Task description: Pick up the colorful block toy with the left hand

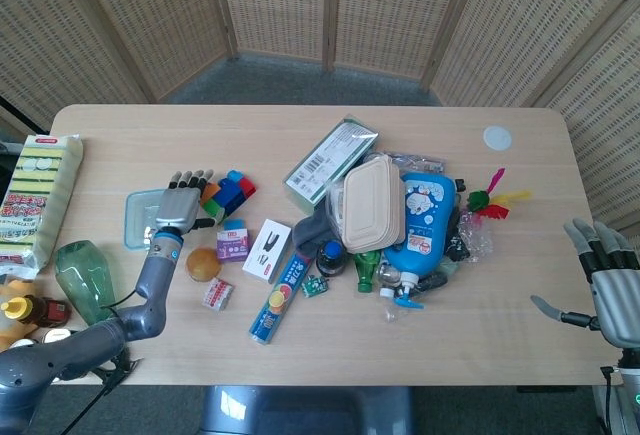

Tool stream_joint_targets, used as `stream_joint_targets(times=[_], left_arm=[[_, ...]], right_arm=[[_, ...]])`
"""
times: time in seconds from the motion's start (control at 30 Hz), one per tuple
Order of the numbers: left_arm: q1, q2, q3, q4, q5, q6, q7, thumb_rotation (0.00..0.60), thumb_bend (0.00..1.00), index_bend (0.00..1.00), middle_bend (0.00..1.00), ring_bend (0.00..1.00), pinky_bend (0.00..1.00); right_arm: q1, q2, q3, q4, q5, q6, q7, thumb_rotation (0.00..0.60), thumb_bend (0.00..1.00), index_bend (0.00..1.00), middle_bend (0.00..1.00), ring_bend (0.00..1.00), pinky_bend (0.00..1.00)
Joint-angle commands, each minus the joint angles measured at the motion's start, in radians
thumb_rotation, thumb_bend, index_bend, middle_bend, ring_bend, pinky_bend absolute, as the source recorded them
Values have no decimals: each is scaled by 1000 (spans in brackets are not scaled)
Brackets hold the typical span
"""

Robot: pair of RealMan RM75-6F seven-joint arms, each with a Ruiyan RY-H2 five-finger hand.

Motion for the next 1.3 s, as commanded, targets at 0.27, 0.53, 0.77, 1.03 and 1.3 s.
stream_joint_targets(times=[0.27, 0.53, 0.77, 1.03, 1.3], left_arm=[[-35, -103, -35, 162, 50, -85, -51, 319, 376, 0, 0, 0, 0], [-52, -166, -66, 247, 96, -110, -133, 586, 653, 4, 0, 0, 51], [-48, -180, -89, 281, 166, -68, -258, 600, 805, 172, 0, 0, 233], [-22, -135, -102, 240, 225, -17, -343, 600, 819, 194, 0, 0, 313], [15, 86, -130, -92, 242, 36, -289, 600, 816, 189, 0, 0, 312]], right_arm=[[-12, 13, 2, -11, 2, 6, 10, 268, 165, 0, 36, 0, 0], [-22, 23, 1, -19, 4, 8, 26, 268, 165, 0, 36, 0, 0], [-27, 25, 3, -22, 7, 8, 30, 269, 165, 0, 39, 0, 0], [-25, 27, 6, -28, 2, 4, 27, 265, 164, 0, 39, 0, 0], [-14, 20, 7, -32, -9, -9, 22, 269, 167, 0, 39, 0, 0]])
